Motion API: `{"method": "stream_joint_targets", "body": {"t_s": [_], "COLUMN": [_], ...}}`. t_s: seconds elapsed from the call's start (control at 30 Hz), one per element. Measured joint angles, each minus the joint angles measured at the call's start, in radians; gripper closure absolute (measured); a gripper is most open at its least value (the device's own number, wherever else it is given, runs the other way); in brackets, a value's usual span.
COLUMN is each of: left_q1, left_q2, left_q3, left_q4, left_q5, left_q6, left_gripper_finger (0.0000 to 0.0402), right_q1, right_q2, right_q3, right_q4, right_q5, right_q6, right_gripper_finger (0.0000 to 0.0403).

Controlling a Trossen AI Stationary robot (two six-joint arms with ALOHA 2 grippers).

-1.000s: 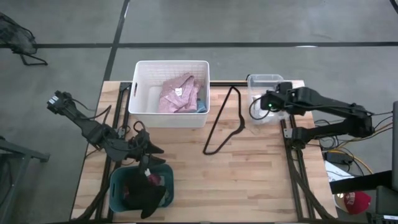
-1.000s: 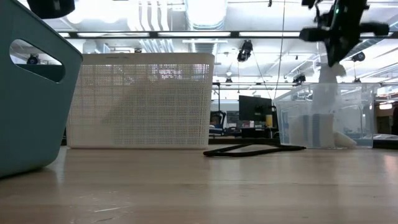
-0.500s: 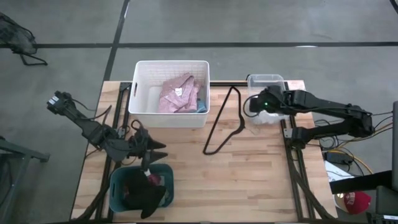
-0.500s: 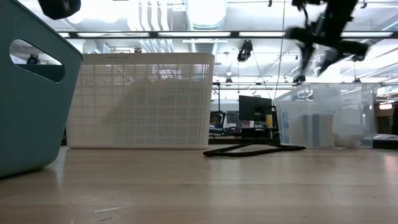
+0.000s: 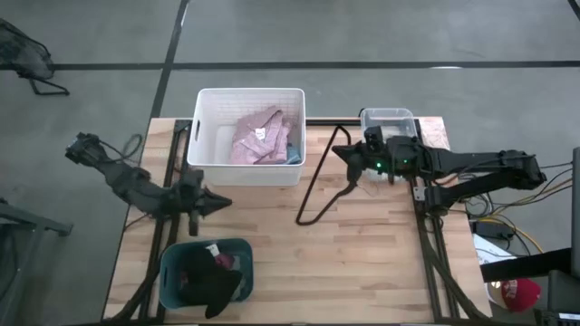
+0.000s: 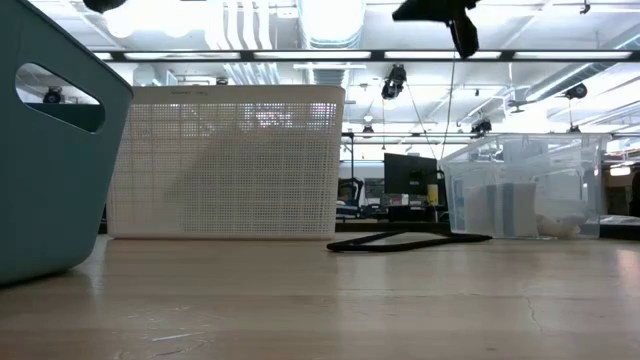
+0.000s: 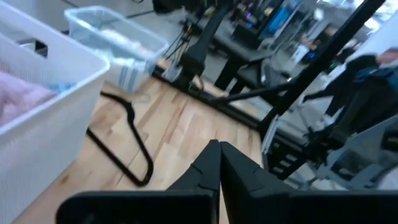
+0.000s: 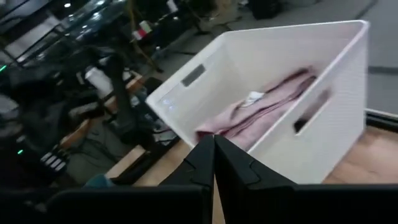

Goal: Pick & Place Cloths
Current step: Return to Home Position

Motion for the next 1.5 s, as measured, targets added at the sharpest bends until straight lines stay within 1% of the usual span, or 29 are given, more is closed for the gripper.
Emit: {"method": "stream_joint_targets", "body": {"t_s": [0.13,0.23,0.3,0.37,0.43,0.47,0.53,0.57,0.6,0.7,0.77,0.83,0.87,0.93,1.03,1.1,1.17,1.33,1.4,1.5], "left_q1": [0.000,0.000,0.000,0.000,0.000,0.000,0.001,-0.001,-0.001,-0.003,-0.003,-0.003,-0.003,-0.004,-0.004,-0.004,-0.004,-0.005,-0.005,-0.005], "left_q2": [-0.096,-0.166,-0.206,-0.235,-0.252,-0.257,-0.262,-0.261,-0.265,-0.290,-0.322,-0.363,-0.391,-0.447,-0.540,-0.598,-0.639,-0.702,-0.709,-0.711], "left_q3": [0.000,0.000,0.000,-0.001,-0.006,-0.010,-0.012,-0.016,-0.020,-0.042,-0.090,-0.148,-0.182,-0.258,-0.368,-0.430,-0.484,-0.576,-0.612,-0.651], "left_q4": [-0.046,-0.153,-0.260,-0.342,-0.367,-0.363,-0.333,-0.329,-0.327,-0.211,-0.140,-0.014,0.024,0.065,0.159,0.215,0.237,0.296,0.287,0.305], "left_q5": [0.013,0.014,0.018,0.043,0.033,0.019,0.007,0.020,0.041,0.123,0.152,0.183,0.191,0.213,0.263,0.297,0.336,0.381,0.381,0.387], "left_q6": [0.031,0.057,0.100,0.071,0.061,0.088,0.165,0.188,0.206,0.318,0.360,0.403,0.413,0.410,0.399,0.401,0.419,0.473,0.478,0.480], "left_gripper_finger": [0.0388,0.0379,0.0376,0.0375,0.0375,0.0376,0.0378,0.0378,0.0379,0.0377,0.0375,0.0374,0.0374,0.0374,0.0374,0.0374,0.0374,0.0374,0.0374,0.0374], "right_q1": [0.073,0.130,0.143,0.143,0.143,0.144,0.145,0.145,0.148,0.171,0.197,0.225,0.237,0.267,0.291,0.297,0.300,0.311,0.315,0.321], "right_q2": [-0.004,-0.009,-0.013,-0.013,-0.011,-0.011,-0.013,-0.013,-0.013,-0.013,-0.013,-0.013,-0.012,-0.012,-0.023,-0.029,-0.030,-0.018,-0.019,-0.021], "right_q3": [0.000,0.005,0.006,0.006,0.005,0.006,0.006,0.006,0.006,0.004,0.000,-0.010,-0.017,-0.038,-0.097,-0.151,-0.220,-0.423,-0.487,-0.561], "right_q4": [0.009,0.020,0.005,-0.011,-0.003,0.004,0.003,-0.001,-0.001,-0.003,-0.004,0.005,0.021,0.069,0.131,0.209,0.313,0.707,0.784,0.829], "right_q5": [-0.001,0.007,0.019,0.030,0.030,0.029,0.029,0.028,0.028,0.030,0.026,0.023,0.023,0.025,0.029,-0.001,-0.043,-0.097,-0.135,-0.159], "right_q6": [-0.014,-0.048,-0.139,-0.244,-0.253,-0.246,-0.218,-0.222,-0.232,-0.239,-0.237,-0.256,-0.279,-0.342,-0.356,-0.353,-0.352,-0.366,-0.407,-0.392], "right_gripper_finger": [0.0394,0.0394,0.0394,0.0394,0.0394,0.0394,0.0394,0.0394,0.0394,0.0394,0.0394,0.0394,0.0394,0.0394,0.0394,0.0394,0.0394,0.0394,0.0394,0.0394]}}
